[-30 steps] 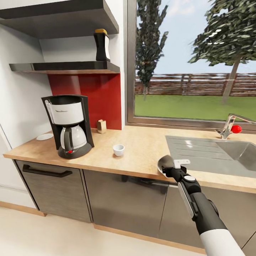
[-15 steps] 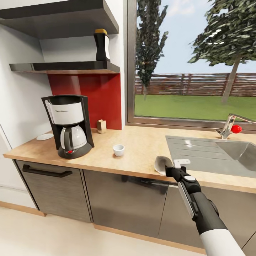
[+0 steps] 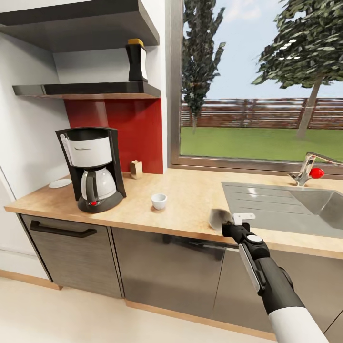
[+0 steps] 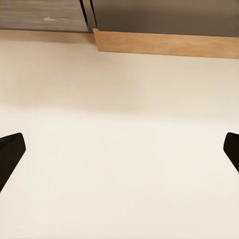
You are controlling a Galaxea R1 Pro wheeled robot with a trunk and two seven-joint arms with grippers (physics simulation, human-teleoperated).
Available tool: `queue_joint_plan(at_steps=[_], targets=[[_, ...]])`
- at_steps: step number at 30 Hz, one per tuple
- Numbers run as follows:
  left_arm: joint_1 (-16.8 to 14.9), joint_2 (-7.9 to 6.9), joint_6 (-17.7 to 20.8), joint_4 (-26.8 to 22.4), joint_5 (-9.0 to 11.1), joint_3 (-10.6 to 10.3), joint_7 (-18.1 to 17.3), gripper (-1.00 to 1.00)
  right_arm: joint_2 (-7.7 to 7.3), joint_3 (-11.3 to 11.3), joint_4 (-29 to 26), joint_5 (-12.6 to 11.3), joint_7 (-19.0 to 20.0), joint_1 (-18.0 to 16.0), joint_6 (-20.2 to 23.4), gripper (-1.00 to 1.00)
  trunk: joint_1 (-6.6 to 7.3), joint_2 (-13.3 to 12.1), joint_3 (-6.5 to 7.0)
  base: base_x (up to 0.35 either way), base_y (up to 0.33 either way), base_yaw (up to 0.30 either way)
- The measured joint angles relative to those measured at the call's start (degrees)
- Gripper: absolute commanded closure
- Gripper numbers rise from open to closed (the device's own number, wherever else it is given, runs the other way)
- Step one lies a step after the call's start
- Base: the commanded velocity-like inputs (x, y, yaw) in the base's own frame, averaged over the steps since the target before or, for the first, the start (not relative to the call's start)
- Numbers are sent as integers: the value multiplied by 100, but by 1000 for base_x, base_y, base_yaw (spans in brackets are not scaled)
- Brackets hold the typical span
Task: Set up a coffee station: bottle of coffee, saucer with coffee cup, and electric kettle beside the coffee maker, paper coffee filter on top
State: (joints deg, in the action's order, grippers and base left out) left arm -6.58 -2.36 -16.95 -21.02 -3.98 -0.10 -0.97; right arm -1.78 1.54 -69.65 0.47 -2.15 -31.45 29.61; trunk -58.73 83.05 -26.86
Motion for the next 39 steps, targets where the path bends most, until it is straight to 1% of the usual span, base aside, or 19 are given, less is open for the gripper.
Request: queue_joint_plan(at_steps=[22,39], targets=[[2,0,0,0,-19,-4,-1,-100,0,0,-19,3,0,0,1,100,0,0,0,0,0,0],[0,-7,9,-7,-8,15,1,-100,0,-2,-24,21,1,2,-1,100,373,-681,304,0,0,0]])
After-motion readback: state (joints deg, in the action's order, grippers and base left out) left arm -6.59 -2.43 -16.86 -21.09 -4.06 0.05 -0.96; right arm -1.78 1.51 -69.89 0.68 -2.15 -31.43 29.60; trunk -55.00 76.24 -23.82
